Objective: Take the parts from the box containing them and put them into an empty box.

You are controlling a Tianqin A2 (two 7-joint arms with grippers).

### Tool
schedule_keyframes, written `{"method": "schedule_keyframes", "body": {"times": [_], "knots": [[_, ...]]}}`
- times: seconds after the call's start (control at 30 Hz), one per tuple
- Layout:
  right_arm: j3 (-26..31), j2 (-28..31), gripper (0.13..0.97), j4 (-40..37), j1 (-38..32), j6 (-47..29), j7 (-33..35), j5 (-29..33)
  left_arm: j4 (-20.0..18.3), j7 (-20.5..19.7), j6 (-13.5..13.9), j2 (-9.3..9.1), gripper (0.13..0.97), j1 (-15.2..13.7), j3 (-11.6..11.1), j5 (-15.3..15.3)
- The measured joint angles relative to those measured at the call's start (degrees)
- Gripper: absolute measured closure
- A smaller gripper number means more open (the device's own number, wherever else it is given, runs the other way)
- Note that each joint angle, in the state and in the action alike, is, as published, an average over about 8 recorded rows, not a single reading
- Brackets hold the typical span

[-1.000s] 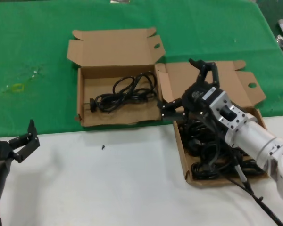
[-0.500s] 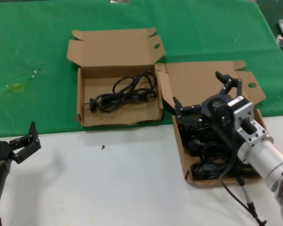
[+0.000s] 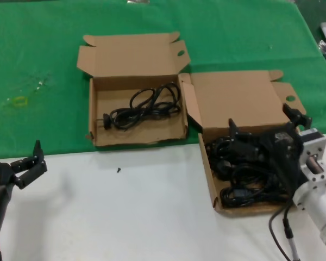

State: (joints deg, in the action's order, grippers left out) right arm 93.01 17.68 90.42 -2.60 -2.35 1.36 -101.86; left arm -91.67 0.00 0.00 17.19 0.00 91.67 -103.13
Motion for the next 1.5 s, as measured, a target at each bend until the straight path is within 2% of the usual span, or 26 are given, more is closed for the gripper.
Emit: {"method": "schedule_keyframes", "body": {"times": [1.5], "knots": [[-0.57,-0.21,0.129,0.54,1.11,1.02,-0.59,-0.54,0.00,0.00,0.00,0.00,0.132,0.00,0.00,0.00]]}}
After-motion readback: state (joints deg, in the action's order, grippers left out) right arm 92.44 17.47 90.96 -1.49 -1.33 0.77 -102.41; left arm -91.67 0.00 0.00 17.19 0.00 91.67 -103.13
